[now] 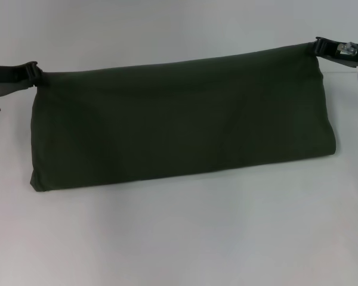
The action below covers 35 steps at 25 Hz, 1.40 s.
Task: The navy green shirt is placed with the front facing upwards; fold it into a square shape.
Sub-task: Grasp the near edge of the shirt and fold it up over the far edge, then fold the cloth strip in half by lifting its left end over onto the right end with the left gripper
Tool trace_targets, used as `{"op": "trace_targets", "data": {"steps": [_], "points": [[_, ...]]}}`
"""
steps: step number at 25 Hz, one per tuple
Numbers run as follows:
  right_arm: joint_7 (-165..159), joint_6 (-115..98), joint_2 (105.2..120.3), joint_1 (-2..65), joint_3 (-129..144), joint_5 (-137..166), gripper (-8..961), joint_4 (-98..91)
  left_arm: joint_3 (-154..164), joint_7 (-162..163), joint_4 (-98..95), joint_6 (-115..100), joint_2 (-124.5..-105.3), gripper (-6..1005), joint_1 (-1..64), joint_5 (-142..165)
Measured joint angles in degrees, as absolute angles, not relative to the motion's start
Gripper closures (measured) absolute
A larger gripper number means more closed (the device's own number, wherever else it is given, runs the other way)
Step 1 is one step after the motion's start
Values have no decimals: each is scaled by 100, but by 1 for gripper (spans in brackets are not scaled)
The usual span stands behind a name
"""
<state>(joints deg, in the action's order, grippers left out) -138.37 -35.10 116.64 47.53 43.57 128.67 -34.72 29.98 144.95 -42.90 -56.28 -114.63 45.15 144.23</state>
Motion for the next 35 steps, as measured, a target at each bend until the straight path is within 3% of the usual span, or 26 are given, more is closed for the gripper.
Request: {"op": "trace_targets", "data": {"steps": [13,15,22,26,33,35], "points": [[-13844,-3476,11631,4755,4350,12921,845,-3409,3154,14467,-4248,-5432,-11485,960,4584,14376],[-13877,-3408,11528,4816,4350,12997,831,-3235,3155,14502,-4145,-5347,-11468,960,4622,14385],[-13999,-3529,11042,5012,4336,13163,785,-2717,3093,14783,-4021,-5183,-11473,709,4585,14354],[-14103,-4316,10956,4726,4241,12966,629,-3124,3018,14776,-4135,-5294,-11510,627,4365,14028],[-13528,-6243,11039,3720,4113,11465,379,-3759,2764,13894,-4355,-6672,-11557,521,3551,11997],[-13223,-6755,11057,3439,4049,10882,376,-3708,2487,13755,-4324,-7270,-11586,505,3348,11665]]}}
